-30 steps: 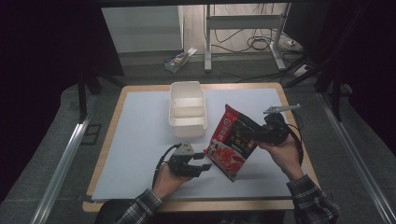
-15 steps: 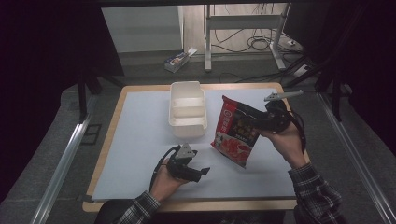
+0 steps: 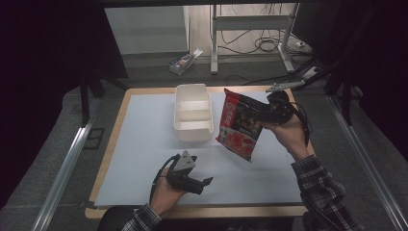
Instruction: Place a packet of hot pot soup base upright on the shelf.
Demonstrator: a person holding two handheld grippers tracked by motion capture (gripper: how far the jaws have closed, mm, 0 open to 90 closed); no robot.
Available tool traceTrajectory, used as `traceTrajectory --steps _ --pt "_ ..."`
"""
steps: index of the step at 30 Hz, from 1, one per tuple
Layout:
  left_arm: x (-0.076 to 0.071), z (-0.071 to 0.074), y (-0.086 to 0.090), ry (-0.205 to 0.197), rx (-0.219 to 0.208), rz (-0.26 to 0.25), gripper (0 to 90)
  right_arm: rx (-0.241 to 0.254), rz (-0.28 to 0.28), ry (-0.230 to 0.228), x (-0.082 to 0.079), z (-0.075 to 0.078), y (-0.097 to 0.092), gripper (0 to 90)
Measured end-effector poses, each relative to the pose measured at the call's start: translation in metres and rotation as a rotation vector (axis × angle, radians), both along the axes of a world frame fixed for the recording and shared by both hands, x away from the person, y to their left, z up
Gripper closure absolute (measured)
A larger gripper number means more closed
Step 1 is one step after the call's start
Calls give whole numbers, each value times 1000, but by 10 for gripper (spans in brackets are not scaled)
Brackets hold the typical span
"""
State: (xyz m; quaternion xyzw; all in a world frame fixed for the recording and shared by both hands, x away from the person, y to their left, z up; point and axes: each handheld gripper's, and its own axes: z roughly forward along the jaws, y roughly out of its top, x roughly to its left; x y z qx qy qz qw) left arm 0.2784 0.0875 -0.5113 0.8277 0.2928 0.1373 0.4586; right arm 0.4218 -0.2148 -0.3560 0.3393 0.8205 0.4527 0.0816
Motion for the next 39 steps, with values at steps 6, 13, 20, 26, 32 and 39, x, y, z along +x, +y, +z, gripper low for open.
traceTrajectory --steps 6,13,20,26,32,39 --pt "-10 -1 4 -15 24 14 47 7 -17 -24 10 10 1 674" --pt "-19 -2 12 -23 37 30 38 28 -45 -42 25 20 5 675" --pt "-21 -4 16 -17 51 46 35 39 -61 -51 41 23 17 675" --pt "-23 -4 20 -10 58 53 35 48 -55 -53 54 24 32 674" --pt "-27 -4 25 -9 66 69 34 56 -44 -63 65 23 56 673" --pt "-29 -4 31 1 52 88 35 61 -40 -60 77 19 78 673"
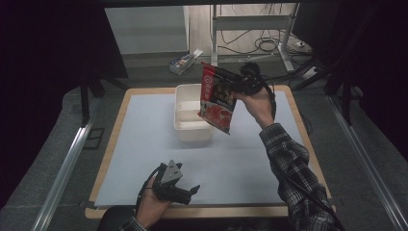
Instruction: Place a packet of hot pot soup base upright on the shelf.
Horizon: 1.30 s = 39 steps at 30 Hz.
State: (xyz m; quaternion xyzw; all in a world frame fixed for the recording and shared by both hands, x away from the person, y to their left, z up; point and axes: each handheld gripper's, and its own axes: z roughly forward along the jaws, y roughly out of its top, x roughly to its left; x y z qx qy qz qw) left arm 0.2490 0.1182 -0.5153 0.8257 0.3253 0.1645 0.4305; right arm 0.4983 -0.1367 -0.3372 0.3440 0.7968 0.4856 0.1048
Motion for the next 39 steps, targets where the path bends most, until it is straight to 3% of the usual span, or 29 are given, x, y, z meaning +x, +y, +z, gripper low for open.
traceTrajectory --steps 12,23,31,39 --pt "0 -1 -1 -3 19 -8 35 0 26 -28 15 -8 46 674" --pt "1 -1 -1 -2 22 -10 39 20 39 -50 18 -20 80 672" --pt "0 -2 -3 -1 29 -18 40 18 44 -61 14 -23 82 671" --pt "1 -3 -3 4 35 -19 42 19 61 -46 9 -26 72 670"
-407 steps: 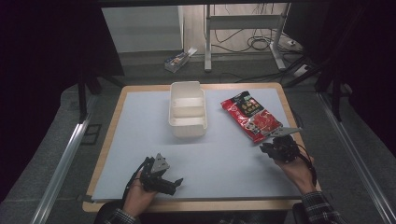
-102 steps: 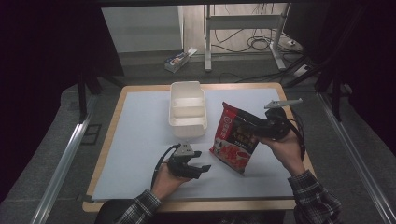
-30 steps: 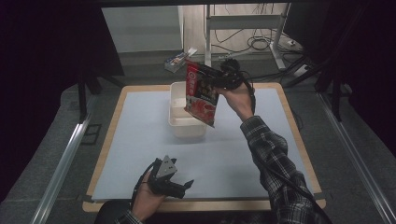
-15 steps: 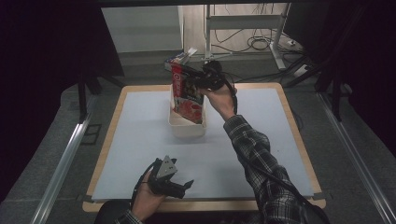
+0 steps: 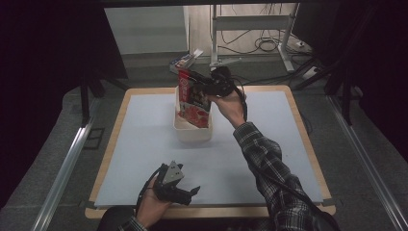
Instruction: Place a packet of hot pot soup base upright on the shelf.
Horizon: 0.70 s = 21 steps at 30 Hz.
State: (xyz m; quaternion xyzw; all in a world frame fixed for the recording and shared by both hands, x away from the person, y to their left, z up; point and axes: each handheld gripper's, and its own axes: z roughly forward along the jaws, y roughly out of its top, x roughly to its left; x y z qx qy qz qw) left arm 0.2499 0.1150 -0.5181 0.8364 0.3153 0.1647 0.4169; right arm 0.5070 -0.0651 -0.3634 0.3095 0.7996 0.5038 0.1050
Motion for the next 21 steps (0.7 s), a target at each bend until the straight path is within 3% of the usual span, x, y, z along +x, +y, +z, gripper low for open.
traceTrajectory --steps 7,12,14,16,17,21 --pt "0 0 0 0 3 0 42 -13 4 4 -3 -8 -2 669" --pt "0 0 -1 -3 1 1 42 -49 -7 18 -1 -32 5 664" --pt "0 0 -1 -2 4 1 43 -8 -39 -1 -2 -39 0 663" --pt "0 -1 -1 -2 4 1 43 -6 -49 0 -1 -42 -4 663" --pt "0 -1 -1 -2 4 0 43 -43 -68 13 2 -43 -10 664" --pt "0 -1 -2 -1 6 -2 44 -61 -77 36 6 -44 -15 660"
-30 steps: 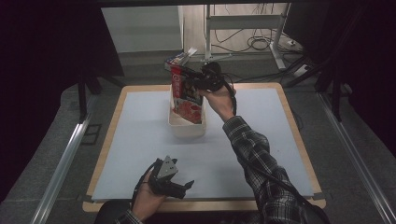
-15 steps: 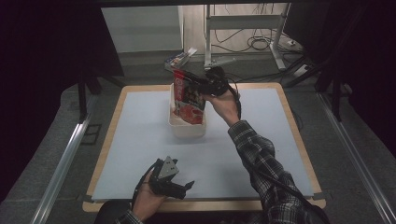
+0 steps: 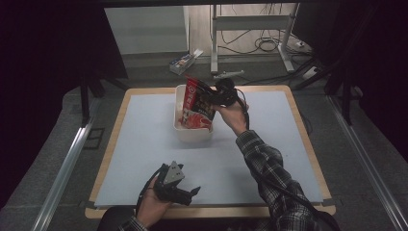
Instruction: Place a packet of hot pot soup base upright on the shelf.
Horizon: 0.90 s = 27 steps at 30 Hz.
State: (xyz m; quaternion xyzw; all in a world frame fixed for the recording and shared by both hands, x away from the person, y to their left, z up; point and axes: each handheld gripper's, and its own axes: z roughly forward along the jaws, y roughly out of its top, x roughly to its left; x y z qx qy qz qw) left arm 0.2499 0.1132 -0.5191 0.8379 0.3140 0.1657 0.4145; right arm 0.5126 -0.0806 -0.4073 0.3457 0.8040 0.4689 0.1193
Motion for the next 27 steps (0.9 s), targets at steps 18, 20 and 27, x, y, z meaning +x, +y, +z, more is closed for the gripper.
traceTrajectory --steps 18,20,27 --pt "1 -1 0 5 1 4 44 -90 34 -18 -1 8 -12 264" --pt "1 -1 1 6 4 5 43 -98 44 -16 -4 8 -16 212" --pt "1 -2 1 2 5 6 43 -131 99 -22 -25 4 -34 99"
